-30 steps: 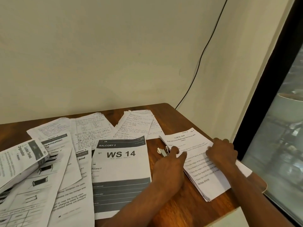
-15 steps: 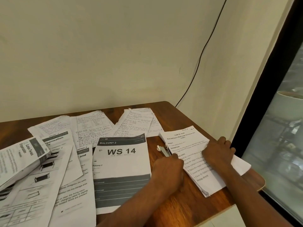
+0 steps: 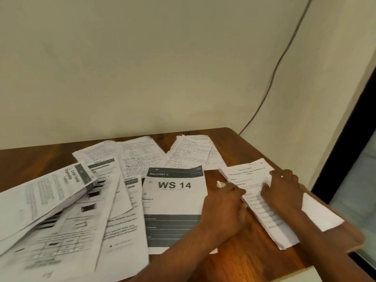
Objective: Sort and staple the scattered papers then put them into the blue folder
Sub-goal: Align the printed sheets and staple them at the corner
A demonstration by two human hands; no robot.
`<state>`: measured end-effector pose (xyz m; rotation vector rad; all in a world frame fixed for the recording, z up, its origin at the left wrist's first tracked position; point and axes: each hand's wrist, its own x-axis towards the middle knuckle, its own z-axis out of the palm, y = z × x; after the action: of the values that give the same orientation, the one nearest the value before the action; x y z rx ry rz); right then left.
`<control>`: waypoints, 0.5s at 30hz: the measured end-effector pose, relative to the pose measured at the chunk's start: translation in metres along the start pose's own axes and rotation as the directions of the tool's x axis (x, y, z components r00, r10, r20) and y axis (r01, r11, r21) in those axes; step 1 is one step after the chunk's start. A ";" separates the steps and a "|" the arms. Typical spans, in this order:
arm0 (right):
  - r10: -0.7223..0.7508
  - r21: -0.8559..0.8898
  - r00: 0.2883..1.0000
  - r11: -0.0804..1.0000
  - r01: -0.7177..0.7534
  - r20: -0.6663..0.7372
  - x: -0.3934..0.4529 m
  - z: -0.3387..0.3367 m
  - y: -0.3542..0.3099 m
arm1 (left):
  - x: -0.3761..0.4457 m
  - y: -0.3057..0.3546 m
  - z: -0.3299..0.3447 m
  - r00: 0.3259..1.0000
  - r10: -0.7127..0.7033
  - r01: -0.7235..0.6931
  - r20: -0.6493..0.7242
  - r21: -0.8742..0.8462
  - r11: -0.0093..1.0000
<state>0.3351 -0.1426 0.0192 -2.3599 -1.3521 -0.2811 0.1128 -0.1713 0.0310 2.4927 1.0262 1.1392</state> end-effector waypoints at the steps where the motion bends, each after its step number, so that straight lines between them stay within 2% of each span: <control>1: -0.027 0.038 1.000 0.999 0.026 0.012 -0.003 -0.002 -0.011 | -0.001 -0.002 -0.006 0.999 -0.044 0.044 -0.002 -0.019 0.999; 9: -0.185 0.243 0.978 0.957 0.157 0.097 -0.039 -0.019 -0.127 | -0.019 -0.046 -0.068 0.941 -0.312 0.331 -0.134 0.161 0.930; 15: -0.405 0.288 0.907 0.888 0.359 0.117 -0.070 -0.011 -0.194 | -0.046 -0.093 -0.119 0.877 -0.426 0.470 -0.223 0.212 0.857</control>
<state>0.1328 -0.1153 0.0511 -1.9239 -1.8196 -0.0010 -0.0427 -0.1446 0.0432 2.1666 1.7997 1.1317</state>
